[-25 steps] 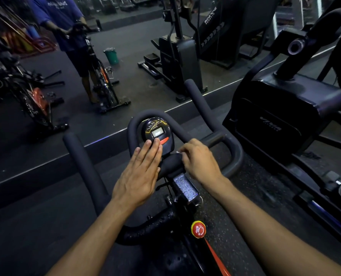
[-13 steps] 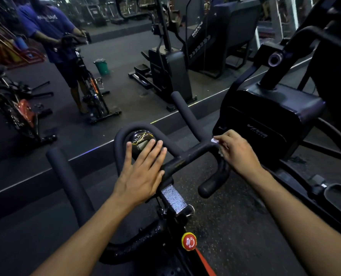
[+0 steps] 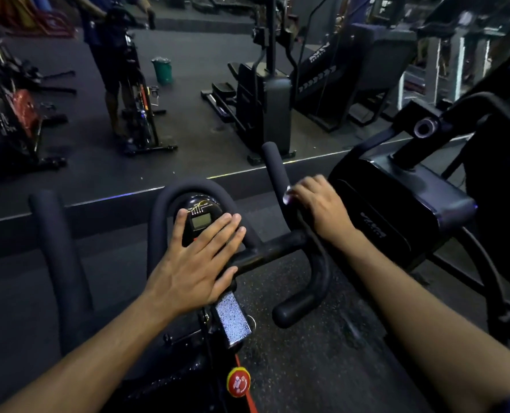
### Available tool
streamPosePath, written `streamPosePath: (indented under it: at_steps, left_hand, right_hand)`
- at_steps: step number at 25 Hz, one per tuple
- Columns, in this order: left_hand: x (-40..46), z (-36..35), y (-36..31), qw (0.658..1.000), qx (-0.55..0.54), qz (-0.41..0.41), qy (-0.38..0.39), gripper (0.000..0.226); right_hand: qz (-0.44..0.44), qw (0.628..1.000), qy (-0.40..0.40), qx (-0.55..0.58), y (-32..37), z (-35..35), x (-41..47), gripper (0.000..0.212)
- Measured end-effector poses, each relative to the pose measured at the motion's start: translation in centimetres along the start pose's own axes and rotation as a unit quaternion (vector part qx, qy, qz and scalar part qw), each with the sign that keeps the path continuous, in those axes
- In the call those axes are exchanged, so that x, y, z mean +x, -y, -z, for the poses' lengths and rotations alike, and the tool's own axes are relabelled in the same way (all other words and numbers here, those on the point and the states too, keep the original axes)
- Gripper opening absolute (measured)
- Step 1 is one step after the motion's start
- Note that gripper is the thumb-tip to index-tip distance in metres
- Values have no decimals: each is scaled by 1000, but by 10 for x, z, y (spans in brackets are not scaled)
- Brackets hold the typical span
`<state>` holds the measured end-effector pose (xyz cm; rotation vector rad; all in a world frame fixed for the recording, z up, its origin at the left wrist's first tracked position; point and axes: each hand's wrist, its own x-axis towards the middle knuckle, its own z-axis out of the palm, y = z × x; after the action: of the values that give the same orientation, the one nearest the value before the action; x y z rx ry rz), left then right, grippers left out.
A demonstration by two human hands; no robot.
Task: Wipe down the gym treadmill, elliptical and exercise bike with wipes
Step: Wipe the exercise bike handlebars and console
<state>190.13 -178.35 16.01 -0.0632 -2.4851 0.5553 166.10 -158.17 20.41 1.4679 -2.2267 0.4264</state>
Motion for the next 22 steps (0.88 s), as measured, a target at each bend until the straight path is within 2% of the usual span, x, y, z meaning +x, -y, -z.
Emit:
streamPosePath:
  at_steps: [2,4,9,13,16,19,22]
  left_hand:
    - [3,1,2,999,-13,44,-6,71]
    - [6,1,4,996,-26,85,-9,75]
    - [5,2,4,995,-23,95,-6,78]
    - [5,3,3,995,-20,98,0,77]
    - [5,4,2,995,-22,100,4,76]
    - [4,4,2,995,-18,101,9,77]
    - [6,4,1,995,-15,101,10,78]
  right_hand:
    - [13,997,-74,16,-2,8,46,14]
    - [27,994,-100,19,-11,8,90,21]
    - [103,987,87,-93,-34,-22,125,28]
    - [161,973,131,-105,-31,-12,106,25]
    - [189,962,181,-83,-31,-7,65,30]
    - [162,962,220,12,-29,-4,4,28]
    - [67,973,197,99,-27,3,-37,40]
